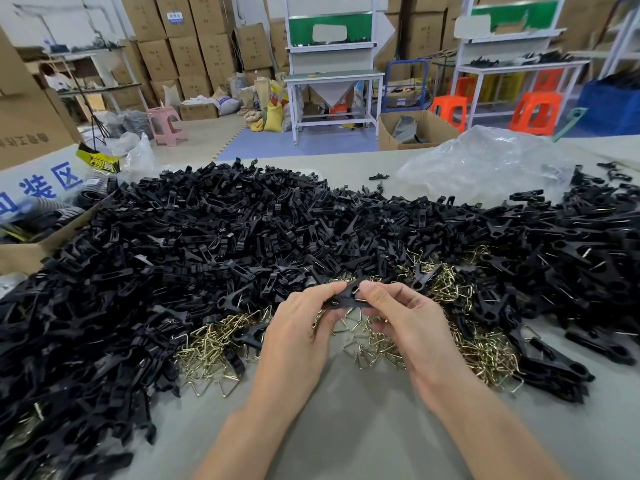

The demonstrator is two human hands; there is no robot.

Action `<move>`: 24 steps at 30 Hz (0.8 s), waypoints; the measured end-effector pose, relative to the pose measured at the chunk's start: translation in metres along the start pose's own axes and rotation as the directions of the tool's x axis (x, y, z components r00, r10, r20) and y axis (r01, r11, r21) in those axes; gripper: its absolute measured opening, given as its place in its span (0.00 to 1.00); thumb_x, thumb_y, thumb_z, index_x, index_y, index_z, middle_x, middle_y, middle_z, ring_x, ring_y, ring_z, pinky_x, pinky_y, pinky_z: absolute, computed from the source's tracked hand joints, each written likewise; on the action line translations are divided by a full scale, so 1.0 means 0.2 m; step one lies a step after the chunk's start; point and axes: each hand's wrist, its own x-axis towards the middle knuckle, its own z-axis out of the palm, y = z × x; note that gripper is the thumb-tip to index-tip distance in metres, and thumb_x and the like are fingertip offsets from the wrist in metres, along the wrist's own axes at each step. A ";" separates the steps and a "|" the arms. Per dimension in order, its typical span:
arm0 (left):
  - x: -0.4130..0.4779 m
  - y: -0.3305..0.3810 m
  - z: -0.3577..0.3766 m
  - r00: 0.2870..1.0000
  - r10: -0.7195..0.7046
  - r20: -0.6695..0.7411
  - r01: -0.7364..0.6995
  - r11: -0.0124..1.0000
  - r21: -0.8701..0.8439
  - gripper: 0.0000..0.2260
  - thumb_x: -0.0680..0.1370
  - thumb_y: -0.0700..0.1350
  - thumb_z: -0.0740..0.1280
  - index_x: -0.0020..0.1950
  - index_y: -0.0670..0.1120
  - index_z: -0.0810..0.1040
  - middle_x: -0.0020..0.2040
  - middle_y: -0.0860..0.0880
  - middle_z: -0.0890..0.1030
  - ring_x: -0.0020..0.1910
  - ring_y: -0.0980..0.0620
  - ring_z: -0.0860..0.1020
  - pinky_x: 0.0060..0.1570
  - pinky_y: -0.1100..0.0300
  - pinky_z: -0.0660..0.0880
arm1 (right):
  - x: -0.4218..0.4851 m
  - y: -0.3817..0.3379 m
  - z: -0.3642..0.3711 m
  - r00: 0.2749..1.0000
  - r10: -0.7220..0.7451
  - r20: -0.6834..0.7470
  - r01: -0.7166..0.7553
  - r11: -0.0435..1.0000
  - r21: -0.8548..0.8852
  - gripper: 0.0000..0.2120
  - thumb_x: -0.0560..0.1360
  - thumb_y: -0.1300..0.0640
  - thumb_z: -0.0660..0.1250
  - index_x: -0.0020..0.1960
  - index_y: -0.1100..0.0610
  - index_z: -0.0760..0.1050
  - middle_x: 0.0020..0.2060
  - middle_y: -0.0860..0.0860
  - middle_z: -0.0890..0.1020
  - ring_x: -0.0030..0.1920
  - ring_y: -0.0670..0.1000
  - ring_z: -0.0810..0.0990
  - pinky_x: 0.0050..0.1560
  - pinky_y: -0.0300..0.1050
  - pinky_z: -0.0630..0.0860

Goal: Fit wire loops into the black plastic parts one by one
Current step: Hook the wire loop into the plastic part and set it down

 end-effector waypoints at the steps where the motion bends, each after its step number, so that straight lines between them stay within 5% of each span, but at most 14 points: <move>1: 0.00 0.00 0.00 1.000 -0.005 0.004 0.005 1.000 -0.008 0.20 0.79 0.45 0.70 0.65 0.64 0.72 0.57 0.72 0.75 0.58 0.66 0.74 0.58 0.75 0.66 | 0.00 0.00 0.00 1.000 -0.004 0.004 0.004 1.000 -0.008 0.13 0.62 0.41 0.76 0.40 0.48 0.86 0.45 0.48 0.88 0.43 0.42 0.83 0.44 0.38 0.77; 8: 0.01 0.01 -0.01 0.996 -0.091 0.025 0.093 0.983 -0.156 0.25 0.79 0.44 0.70 0.57 0.78 0.72 0.52 0.68 0.80 0.39 0.66 0.77 0.48 0.66 0.73 | 0.03 -0.01 -0.02 0.986 0.093 0.138 -0.110 0.987 0.116 0.06 0.63 0.47 0.76 0.36 0.50 0.86 0.46 0.51 0.88 0.43 0.46 0.85 0.42 0.38 0.80; 14: 0.00 0.03 -0.01 0.999 -0.053 0.008 0.054 0.992 -0.111 0.24 0.79 0.42 0.71 0.59 0.73 0.73 0.57 0.68 0.77 0.55 0.65 0.77 0.54 0.74 0.69 | 0.03 0.00 -0.02 0.985 0.051 0.163 -0.075 0.987 0.140 0.10 0.63 0.48 0.78 0.38 0.52 0.83 0.46 0.54 0.86 0.45 0.50 0.85 0.43 0.40 0.81; 18: 0.01 0.02 -0.01 0.996 -0.089 0.033 0.093 0.984 -0.151 0.28 0.79 0.41 0.70 0.57 0.77 0.72 0.52 0.67 0.80 0.41 0.67 0.78 0.46 0.72 0.71 | 0.02 0.00 -0.01 0.945 0.109 0.308 -0.177 0.963 0.204 0.12 0.70 0.51 0.78 0.48 0.55 0.80 0.53 0.56 0.84 0.52 0.52 0.83 0.50 0.45 0.81; 24: 0.00 0.04 -0.03 0.990 -0.090 0.105 0.122 0.930 -0.348 0.24 0.80 0.35 0.67 0.57 0.67 0.78 0.53 0.61 0.83 0.50 0.59 0.82 0.49 0.70 0.75 | 0.02 0.00 -0.05 0.840 0.114 0.530 -0.309 0.904 0.297 0.30 0.72 0.50 0.78 0.72 0.46 0.74 0.66 0.54 0.80 0.65 0.54 0.79 0.65 0.54 0.77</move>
